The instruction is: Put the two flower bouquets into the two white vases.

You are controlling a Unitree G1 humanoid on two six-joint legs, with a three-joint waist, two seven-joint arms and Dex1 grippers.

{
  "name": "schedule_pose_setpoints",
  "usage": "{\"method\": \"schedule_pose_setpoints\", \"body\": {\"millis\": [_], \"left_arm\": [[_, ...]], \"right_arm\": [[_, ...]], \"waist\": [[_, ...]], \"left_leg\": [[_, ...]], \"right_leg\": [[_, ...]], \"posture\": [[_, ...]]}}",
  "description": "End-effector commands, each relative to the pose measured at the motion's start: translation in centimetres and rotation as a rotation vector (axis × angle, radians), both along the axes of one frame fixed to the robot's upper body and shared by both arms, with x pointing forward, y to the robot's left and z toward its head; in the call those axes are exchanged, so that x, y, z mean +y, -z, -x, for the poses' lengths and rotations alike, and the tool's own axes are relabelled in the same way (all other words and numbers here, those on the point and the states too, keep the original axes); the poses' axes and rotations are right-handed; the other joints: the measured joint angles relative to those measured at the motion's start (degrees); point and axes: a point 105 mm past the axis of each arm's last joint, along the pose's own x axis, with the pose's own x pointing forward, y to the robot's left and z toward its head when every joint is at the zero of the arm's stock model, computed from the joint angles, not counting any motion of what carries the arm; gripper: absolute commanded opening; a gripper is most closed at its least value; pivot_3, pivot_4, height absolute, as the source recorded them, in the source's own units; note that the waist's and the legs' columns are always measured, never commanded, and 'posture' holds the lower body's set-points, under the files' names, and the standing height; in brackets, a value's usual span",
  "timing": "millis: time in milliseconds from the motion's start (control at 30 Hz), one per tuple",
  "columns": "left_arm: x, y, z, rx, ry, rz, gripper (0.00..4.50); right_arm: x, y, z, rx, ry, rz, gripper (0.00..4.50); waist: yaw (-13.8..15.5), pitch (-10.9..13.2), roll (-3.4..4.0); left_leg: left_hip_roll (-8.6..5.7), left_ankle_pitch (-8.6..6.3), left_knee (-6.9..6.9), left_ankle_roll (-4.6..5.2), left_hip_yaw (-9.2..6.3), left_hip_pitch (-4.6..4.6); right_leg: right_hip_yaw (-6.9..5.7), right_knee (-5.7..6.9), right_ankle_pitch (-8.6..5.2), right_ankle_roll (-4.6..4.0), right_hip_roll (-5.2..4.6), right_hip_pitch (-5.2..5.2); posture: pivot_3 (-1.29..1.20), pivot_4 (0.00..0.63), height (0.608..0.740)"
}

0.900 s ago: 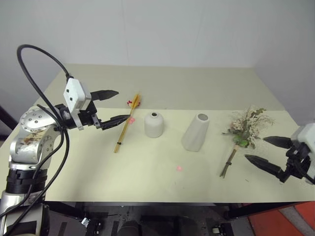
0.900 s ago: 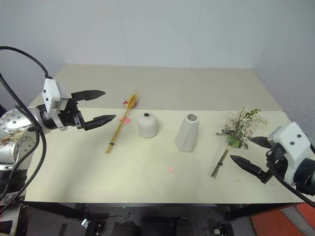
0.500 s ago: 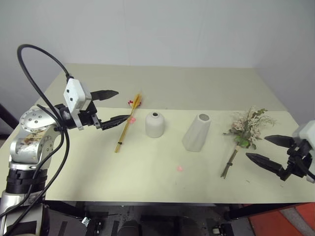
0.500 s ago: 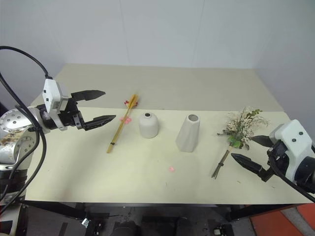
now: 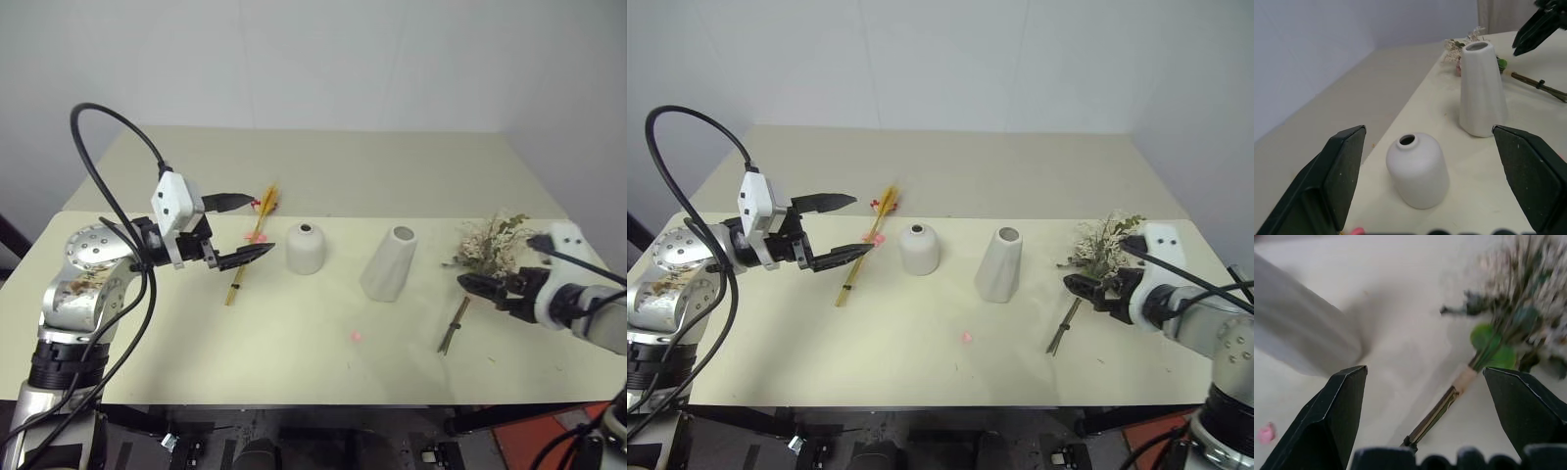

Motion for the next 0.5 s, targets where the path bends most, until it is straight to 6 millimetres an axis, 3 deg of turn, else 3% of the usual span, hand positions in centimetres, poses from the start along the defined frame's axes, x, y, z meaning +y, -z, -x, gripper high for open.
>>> {"method": "schedule_pose_setpoints", "body": {"millis": [33, 233, 433, 500], "left_arm": [[-1.1, 0.6, 0.5, -0.033, 0.023, -0.105, 4.5], [-2.6, 0.9, 0.9, -0.03, 0.064, -0.092, 4.5], [-2.6, 1.5, 1.0, -0.025, 0.062, -0.127, 4.5], [-2.5, 1.4, 1.1, -0.027, 0.058, -0.129, 4.5]], "right_arm": [[-0.9, 0.1, -0.5, 0.022, 0.066, 0.014, 4.46], [-1.1, 1.0, -2.1, 0.078, 0.134, -0.041, 4.46], [-0.8, 1.7, -3.6, 0.121, 0.158, -0.123, 4.46], [-0.9, 2.2, -3.7, 0.133, 0.161, -0.146, 4.08]], "waist": [[0.07, -0.01, 0.01], [-0.61, -0.01, 0.01], [-0.83, -0.05, 0.09], [-0.76, -0.05, 0.1]], "left_leg": [[-0.02, 0.0, 0.0, 0.01, 0.01, 0.0], [0.04, 0.0, 0.0, 0.01, 0.01, 0.08], [0.08, 0.0, -0.01, 0.01, 0.02, 0.14], [0.07, 0.0, -0.02, 0.01, 0.01, 0.11]], "right_leg": [[0.01, -0.03, 0.0, 0.01, -0.01, 0.01], [0.01, -0.25, 0.01, 0.02, 0.05, 0.04], [0.06, -0.19, 0.03, 0.0, 0.12, 0.04], [0.05, -0.22, 0.03, 0.0, 0.11, 0.04]], "posture": [[0.0, 0.15, 0.74], [0.0, 0.15, 0.74], [0.0, 0.15, 0.74], [0.0, 0.15, 0.74]]}}
